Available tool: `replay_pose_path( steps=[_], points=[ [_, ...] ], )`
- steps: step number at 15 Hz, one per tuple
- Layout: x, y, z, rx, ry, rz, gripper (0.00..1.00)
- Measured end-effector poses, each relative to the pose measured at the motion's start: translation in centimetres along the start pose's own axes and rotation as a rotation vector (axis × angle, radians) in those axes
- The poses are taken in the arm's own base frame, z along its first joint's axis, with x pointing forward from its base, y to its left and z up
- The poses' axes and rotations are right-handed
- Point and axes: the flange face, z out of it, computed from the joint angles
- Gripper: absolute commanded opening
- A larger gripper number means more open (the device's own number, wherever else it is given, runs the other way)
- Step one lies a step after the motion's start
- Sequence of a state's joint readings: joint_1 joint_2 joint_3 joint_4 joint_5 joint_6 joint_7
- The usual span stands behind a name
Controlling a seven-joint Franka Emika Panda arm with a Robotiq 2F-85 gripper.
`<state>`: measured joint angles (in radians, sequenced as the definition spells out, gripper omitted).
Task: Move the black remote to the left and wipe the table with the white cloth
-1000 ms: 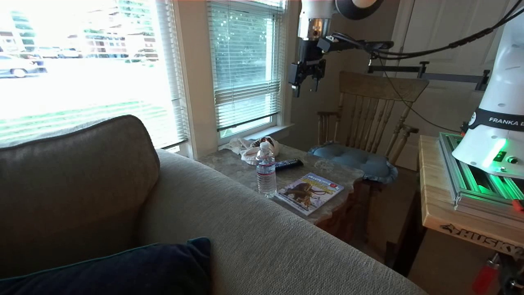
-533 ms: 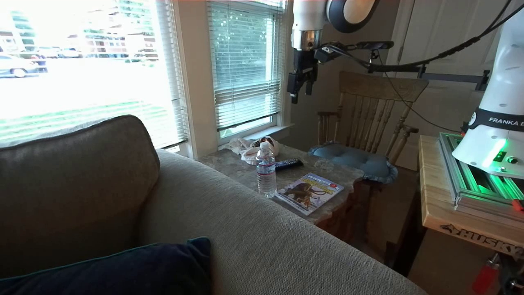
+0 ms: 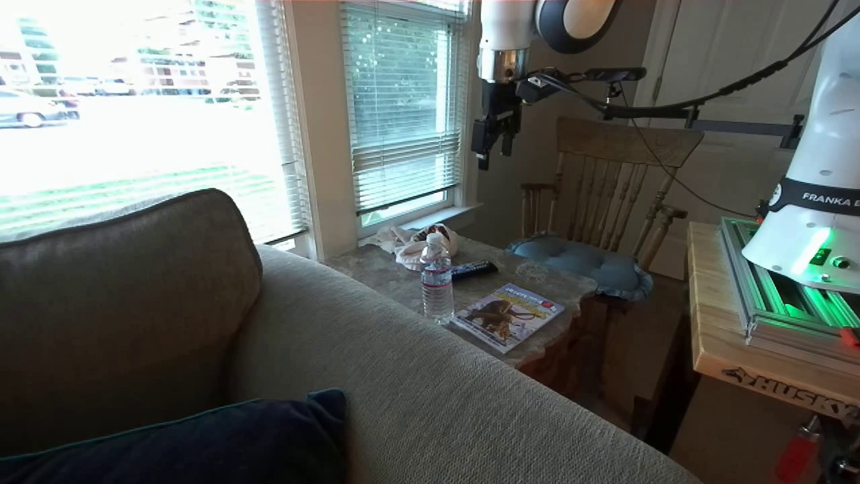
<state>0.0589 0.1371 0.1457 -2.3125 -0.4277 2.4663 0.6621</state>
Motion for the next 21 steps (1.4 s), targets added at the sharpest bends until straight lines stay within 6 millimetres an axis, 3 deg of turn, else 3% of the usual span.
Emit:
replay_pose_path(
  steps=[3,10,17,21],
  points=[
    [0.0,0.1,0.1,0.007,-0.001,-0.014,1.0],
    [1.7,-0.1,0.2,0.134,0.125,-0.33,1.0],
    [3.9,1.4,6.2,0.196,0.119,-0.654,1.0],
    [6.4,3.7,8.6,0.122,0.144,-0.649,1.0]
  ],
)
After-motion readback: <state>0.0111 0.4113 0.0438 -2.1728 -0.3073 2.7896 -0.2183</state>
